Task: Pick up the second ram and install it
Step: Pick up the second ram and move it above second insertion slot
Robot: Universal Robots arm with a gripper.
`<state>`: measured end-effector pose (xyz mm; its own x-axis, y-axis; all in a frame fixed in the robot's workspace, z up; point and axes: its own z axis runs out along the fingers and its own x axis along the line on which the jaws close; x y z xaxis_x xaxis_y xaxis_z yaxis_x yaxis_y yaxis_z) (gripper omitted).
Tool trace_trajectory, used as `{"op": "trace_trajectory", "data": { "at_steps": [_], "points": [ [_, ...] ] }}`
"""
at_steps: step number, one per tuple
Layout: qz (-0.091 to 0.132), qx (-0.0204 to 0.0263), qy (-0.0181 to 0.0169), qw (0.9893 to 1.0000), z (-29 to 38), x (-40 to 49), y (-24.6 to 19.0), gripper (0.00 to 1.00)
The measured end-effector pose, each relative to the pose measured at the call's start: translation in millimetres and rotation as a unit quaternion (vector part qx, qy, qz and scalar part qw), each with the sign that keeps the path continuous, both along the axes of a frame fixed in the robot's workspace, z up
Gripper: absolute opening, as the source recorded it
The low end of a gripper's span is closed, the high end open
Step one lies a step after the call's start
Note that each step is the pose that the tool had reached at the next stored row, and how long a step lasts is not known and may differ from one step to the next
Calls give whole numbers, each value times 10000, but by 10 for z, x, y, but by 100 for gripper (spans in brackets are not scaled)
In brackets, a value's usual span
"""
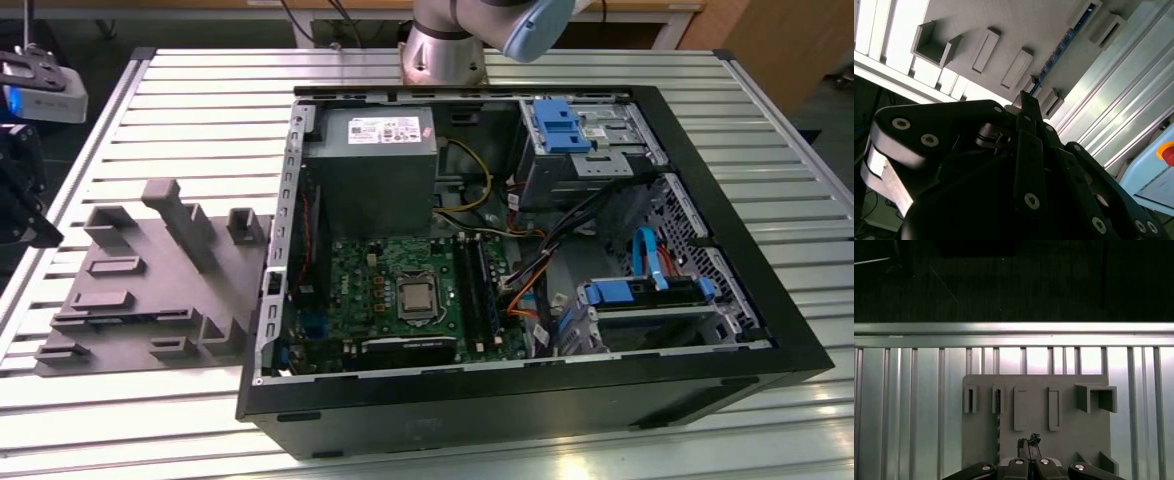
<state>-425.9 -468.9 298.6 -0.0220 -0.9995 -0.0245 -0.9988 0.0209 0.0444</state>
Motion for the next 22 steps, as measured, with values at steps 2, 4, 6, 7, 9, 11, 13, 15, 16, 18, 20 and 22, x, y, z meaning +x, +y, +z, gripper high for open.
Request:
{"op": "trace_trajectory", "data": {
  "at_steps": [2,4,6,7,9,11,13,15,16,18,20,22],
  "points": [
    [-1,0,0,10000,-8,0,0,11],
    [-2,0,0,10000,-15,0,0,11],
    [-3,0,0,10000,-22,0,0,11],
    [-3,0,0,10000,-26,0,0,11],
    [-4,0,0,10000,-32,0,0,11],
    [-4,0,0,10000,-39,0,0,11],
    [-4,0,0,10000,-46,0,0,11],
    [-5,0,0,10000,-52,0,0,11],
    [-5,0,-1,10000,-57,0,0,11],
    [-5,0,0,10000,-64,0,0,11],
    [-5,0,0,10000,-71,0,0,11],
    [-5,0,0,10000,-79,0,0,11]
  ]
}}
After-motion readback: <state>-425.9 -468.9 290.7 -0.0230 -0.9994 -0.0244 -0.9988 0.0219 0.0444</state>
